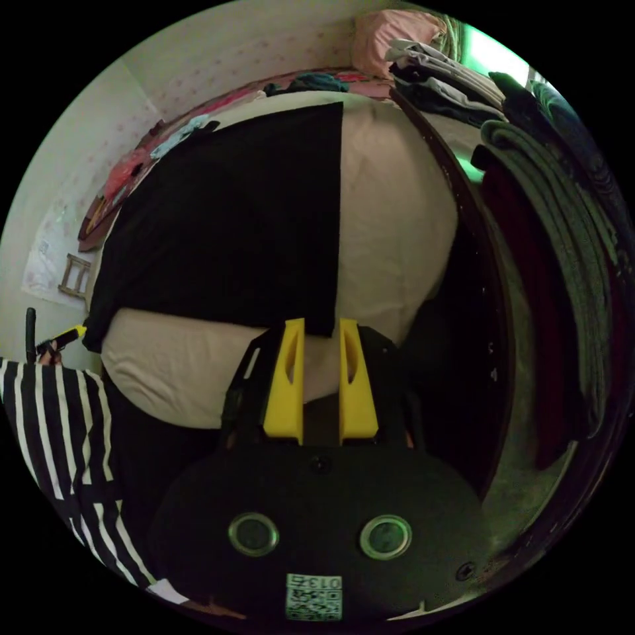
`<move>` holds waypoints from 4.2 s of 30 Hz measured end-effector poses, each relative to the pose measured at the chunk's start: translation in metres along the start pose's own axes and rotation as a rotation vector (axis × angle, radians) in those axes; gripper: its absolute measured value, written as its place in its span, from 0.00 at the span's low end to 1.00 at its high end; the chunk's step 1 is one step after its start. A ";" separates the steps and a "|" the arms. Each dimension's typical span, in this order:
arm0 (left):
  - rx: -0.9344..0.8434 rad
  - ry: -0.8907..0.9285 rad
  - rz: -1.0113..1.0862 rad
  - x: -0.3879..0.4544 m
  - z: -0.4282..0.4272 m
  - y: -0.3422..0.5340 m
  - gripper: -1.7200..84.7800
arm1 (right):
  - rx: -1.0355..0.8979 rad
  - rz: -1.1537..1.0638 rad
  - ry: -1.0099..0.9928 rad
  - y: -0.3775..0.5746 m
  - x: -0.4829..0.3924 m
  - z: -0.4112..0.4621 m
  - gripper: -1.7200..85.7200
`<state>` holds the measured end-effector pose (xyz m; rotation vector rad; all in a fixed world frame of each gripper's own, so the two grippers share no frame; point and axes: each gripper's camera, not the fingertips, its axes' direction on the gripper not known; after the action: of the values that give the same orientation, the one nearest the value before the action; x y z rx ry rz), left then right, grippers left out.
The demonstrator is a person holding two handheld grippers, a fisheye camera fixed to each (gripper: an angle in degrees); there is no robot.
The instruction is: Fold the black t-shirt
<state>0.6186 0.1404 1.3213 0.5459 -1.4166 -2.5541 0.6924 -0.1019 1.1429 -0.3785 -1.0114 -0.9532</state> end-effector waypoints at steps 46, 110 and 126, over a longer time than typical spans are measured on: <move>-0.149 0.412 0.074 -0.058 0.050 -0.120 0.10 | -0.079 0.013 0.197 -0.080 0.027 -0.030 0.09; 0.058 0.170 0.699 0.344 0.189 -0.638 0.04 | 0.163 -0.051 0.016 -0.539 0.045 0.014 0.10; 0.095 0.122 0.720 0.376 0.198 -0.651 0.03 | 0.135 -0.232 0.234 -0.528 0.035 0.016 0.04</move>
<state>0.2139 0.5229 0.7792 0.1483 -1.3711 -1.8622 0.2594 -0.4036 1.1054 -0.0346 -0.9104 -1.1026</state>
